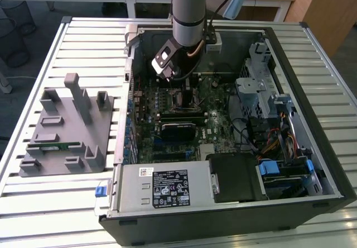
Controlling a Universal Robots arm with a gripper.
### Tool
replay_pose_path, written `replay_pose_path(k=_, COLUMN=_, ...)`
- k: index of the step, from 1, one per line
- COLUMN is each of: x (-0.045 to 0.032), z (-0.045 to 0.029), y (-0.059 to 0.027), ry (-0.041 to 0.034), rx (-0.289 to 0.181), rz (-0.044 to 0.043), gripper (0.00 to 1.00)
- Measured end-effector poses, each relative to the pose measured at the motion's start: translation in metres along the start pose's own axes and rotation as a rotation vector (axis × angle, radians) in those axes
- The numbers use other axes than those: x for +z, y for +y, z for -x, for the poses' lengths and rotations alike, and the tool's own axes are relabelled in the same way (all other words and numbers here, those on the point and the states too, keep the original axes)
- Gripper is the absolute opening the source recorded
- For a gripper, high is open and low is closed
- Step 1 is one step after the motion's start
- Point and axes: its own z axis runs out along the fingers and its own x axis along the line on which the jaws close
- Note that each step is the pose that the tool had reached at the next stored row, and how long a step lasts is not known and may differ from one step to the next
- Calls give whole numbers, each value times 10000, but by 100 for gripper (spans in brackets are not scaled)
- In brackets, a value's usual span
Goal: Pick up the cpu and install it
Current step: 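Place the cpu into insertion slot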
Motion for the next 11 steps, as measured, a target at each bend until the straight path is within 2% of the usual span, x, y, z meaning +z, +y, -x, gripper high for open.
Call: replay_pose_path(k=11, x=24, z=-13, y=-1, ry=130, rx=30, rz=-5, gripper=61)
